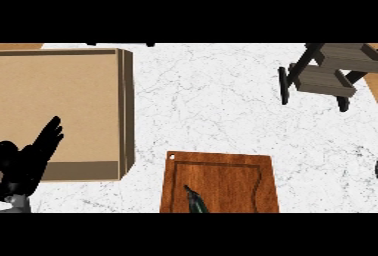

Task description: Pick the tomato from the cutting board and place it in the tiered basket

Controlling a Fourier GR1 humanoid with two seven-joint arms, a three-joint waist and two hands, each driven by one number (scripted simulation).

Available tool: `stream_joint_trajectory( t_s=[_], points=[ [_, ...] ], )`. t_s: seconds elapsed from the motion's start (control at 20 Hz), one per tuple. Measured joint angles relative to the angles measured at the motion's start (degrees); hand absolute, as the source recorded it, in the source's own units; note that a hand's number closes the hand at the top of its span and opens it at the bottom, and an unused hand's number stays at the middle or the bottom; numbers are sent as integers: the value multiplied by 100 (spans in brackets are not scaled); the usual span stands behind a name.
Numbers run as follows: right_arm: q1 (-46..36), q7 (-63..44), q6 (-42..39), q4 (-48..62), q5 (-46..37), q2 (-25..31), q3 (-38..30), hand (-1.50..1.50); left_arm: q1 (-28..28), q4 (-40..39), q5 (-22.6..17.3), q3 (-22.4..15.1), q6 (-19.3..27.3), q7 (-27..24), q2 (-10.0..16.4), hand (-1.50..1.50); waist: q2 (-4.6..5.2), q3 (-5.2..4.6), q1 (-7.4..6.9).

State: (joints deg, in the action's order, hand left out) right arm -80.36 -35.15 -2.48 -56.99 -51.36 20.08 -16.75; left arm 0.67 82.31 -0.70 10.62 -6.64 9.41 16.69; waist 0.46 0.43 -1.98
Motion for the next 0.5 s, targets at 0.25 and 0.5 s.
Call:
stream_joint_trajectory(
  t_s=[0.25,0.5],
  points=[
    [-293,718,441,1092,126,311,-272,150,-116,-122,43,15,-14,-21,7,0,11,4,-21],
    [-249,1331,21,1593,-740,966,556,150,-49,-39,-14,51,-54,-41,8,0,23,-14,-5]
  ],
)
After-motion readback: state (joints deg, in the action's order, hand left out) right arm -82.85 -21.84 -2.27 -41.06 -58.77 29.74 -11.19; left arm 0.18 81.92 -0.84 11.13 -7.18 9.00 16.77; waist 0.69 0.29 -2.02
